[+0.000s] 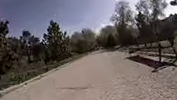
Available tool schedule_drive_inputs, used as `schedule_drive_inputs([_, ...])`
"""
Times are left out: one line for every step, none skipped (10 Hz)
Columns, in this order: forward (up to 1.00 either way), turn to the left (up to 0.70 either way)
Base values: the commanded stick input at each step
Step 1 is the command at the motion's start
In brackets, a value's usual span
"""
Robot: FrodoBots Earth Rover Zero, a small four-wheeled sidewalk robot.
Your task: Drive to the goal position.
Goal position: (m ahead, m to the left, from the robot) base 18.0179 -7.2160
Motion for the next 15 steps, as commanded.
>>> schedule_drive_inputs([0.70,0.00])
schedule_drive_inputs([0.70,0.00])
schedule_drive_inputs([0.70,0.00])
schedule_drive_inputs([0.70,0.00])
schedule_drive_inputs([0.70,0.00])
schedule_drive_inputs([0.70,0.00])
schedule_drive_inputs([0.70,0.00])
schedule_drive_inputs([0.70,0.00])
schedule_drive_inputs([0.70,0.00])
schedule_drive_inputs([0.70,0.00])
schedule_drive_inputs([0.70,0.00])
schedule_drive_inputs([0.70,0.00])
schedule_drive_inputs([0.70,0.00])
schedule_drive_inputs([0.70,0.00])
schedule_drive_inputs([0.70,0.00])
